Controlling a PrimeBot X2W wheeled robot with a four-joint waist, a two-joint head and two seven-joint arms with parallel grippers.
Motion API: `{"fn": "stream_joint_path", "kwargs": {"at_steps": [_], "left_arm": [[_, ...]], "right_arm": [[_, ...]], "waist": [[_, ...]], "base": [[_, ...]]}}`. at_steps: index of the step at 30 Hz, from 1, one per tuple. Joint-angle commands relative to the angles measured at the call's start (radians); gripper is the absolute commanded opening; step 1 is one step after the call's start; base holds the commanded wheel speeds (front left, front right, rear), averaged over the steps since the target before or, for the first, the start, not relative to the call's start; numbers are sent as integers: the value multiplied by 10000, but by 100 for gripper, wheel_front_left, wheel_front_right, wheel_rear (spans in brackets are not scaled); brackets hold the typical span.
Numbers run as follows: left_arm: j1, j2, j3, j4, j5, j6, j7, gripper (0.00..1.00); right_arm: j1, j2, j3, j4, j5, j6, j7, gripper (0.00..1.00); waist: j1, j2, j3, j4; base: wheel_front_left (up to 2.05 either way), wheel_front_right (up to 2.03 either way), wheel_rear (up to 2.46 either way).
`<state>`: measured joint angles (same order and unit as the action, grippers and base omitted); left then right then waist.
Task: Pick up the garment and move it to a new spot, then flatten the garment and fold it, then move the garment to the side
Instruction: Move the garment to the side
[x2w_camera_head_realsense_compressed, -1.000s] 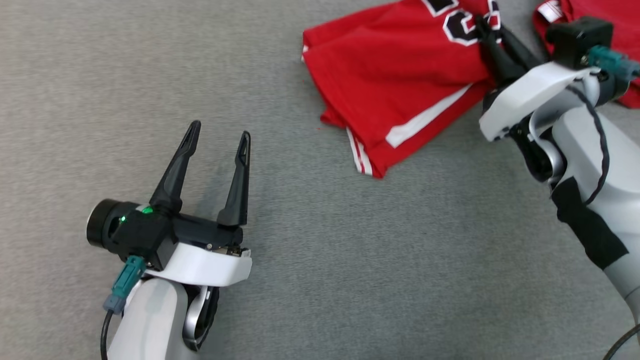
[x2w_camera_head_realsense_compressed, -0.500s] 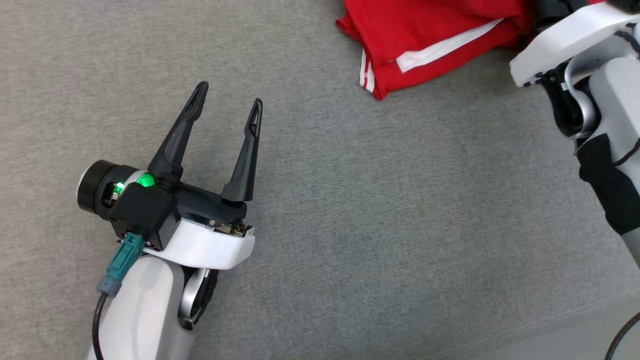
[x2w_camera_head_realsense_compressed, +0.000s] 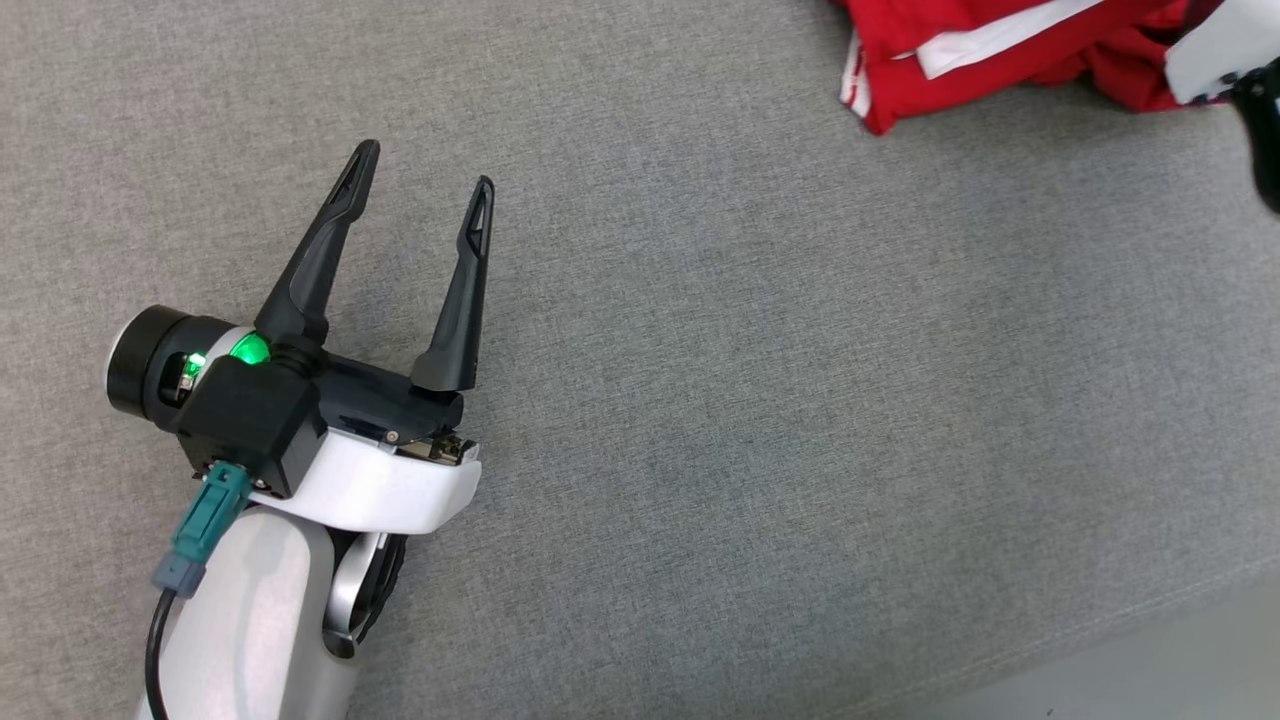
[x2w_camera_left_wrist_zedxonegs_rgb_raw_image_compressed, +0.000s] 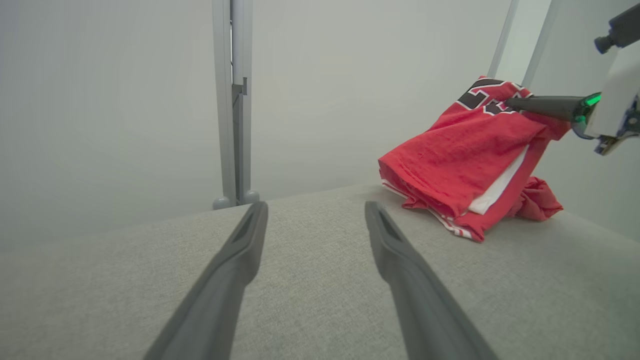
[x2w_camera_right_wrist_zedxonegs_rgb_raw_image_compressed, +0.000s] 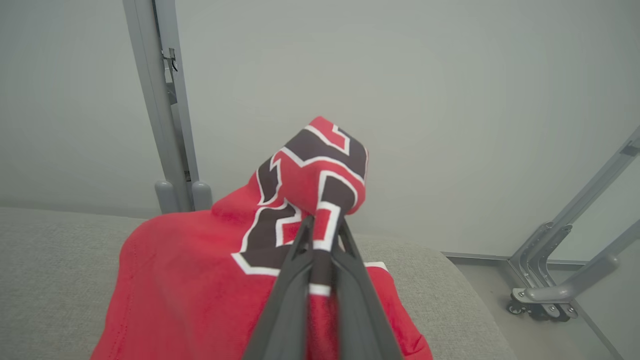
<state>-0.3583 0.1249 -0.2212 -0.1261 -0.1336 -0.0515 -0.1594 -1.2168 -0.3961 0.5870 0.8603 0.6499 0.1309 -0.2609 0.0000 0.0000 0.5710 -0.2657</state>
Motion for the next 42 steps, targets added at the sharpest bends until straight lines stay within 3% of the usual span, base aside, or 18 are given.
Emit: {"fn": "stream_joint_path", "kwargs": {"at_steps": [1, 14, 21, 23, 28, 29, 30, 31, 32, 37, 42], "left_arm": [[-147, 80, 14, -90, 54, 50, 16, 100], [-37, 214, -87, -433, 42, 148, 227, 100], [-273, 241, -167, -467, -3, 137, 244, 100], [-264, 240, -211, -469, -10, 118, 239, 100], [-355, 245, -261, -491, -24, 142, 216, 100], [-371, 241, -275, -497, -37, 151, 206, 100], [-375, 237, -286, -501, -47, 159, 193, 100], [-374, 234, -296, -502, -61, 157, 179, 100], [-365, 232, -301, -497, -68, 171, 159, 100], [-265, 206, -312, -404, -114, 248, 45, 100], [-29, 67, -193, -104, -254, 482, -174, 100]], "right_arm": [[-186, -159, 59, 72, 129, -2, -68, 0], [-855, -1655, 1174, 858, 1152, -2, 78, 0], [-1092, -1757, 1702, 1878, 957, -2, 75, 0], [-1133, -1626, 1651, 2218, 1045, -2, 33, 15], [-1327, -1589, 1788, 2933, 781, -2, 6, 17], [-1385, -1586, 1808, 3101, 693, -2, -12, 20], [-1419, -1572, 1808, 3271, 632, -2, -23, 29], [-1470, -1544, 1742, 3423, 646, -2, -38, 49], [-1560, -1552, 1589, 3520, 720, -2, -55, 100], [-1881, -1702, 783, 3442, 10, -2, -60, 100], [-1189, -1243, -481, 2226, -1140, -2, -60, 100]], "waist": [[0, 0, 37, 48], [0, 0, 300, 519], [0, 0, 465, 800], [0, 0, 496, 883], [0, 0, 511, 1073], [0, 0, 514, 1118], [0, 0, 515, 1160], [0, 0, 510, 1195], [0, 0, 506, 1231], [0, 0, 414, 1350], [0, 0, -120, 1445]], "base": [[0, 0, 0], [0, 0, 0], [0, 0, 0], [0, 0, 0], [0, 0, 0], [0, 0, 0], [0, 0, 0], [0, 0, 0], [0, 0, 0], [0, 0, 0], [0, 0, 0]]}}
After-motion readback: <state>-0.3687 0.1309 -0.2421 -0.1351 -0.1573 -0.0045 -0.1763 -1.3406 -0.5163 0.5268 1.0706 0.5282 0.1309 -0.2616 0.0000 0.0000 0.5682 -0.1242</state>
